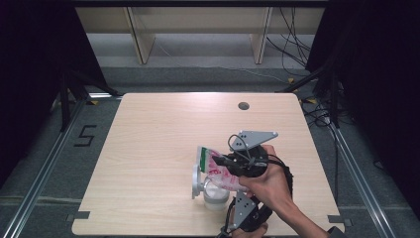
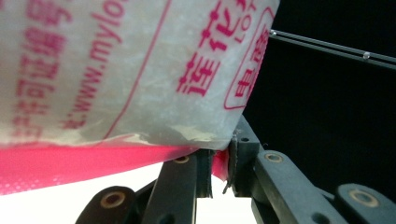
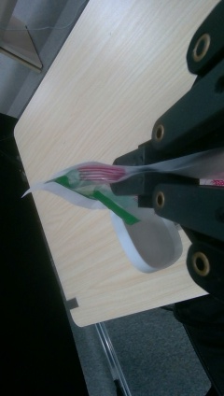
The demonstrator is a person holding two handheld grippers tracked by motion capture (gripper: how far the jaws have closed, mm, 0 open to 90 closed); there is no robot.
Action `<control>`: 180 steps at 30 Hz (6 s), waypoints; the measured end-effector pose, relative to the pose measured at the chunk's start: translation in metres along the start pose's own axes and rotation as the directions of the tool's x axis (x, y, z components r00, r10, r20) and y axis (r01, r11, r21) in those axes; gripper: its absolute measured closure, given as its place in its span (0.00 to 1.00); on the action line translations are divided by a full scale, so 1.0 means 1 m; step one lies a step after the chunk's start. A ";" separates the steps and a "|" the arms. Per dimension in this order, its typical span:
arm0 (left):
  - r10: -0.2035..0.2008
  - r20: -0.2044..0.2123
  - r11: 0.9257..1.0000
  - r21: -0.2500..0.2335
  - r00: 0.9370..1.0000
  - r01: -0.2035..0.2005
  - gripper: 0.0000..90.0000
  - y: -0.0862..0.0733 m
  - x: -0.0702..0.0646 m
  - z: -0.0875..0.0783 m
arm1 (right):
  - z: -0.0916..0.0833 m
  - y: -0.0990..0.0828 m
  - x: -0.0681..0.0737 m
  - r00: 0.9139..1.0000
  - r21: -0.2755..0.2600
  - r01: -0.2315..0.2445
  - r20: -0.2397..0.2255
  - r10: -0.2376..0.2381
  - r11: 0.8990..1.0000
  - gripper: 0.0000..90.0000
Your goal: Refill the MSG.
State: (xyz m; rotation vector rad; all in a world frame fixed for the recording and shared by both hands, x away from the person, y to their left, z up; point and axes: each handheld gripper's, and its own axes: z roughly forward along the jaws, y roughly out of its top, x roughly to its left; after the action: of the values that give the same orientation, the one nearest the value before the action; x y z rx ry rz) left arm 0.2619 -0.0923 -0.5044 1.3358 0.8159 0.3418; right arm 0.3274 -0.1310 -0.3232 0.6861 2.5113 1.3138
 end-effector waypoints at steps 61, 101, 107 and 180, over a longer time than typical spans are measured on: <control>-0.022 0.012 1.000 -0.019 1.000 0.023 0.91 0.001 0.002 0.002 | 0.003 0.001 0.006 1.000 0.008 0.012 0.005 -0.012 1.000 1.00; -0.033 0.001 0.999 -0.007 0.999 0.033 0.91 0.005 0.003 0.002 | 0.003 0.004 0.007 0.999 0.001 0.035 -0.005 -0.035 0.999 1.00; -0.037 -0.006 0.999 -0.008 0.999 0.037 0.91 0.004 0.002 0.002 | 0.003 0.003 0.007 0.999 0.001 0.034 -0.006 -0.034 0.999 1.00; -0.028 -0.018 0.999 0.019 0.999 0.028 0.83 -0.006 -0.007 -0.013 | -0.041 -0.016 -0.017 0.998 -0.160 -0.062 -0.040 0.056 0.985 1.00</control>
State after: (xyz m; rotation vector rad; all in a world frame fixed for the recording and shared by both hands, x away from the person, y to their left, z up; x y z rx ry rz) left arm 0.2467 -0.0895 -0.5081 1.3395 0.8541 0.3255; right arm 0.3206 -0.1767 -0.3128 0.7125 2.3942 1.5422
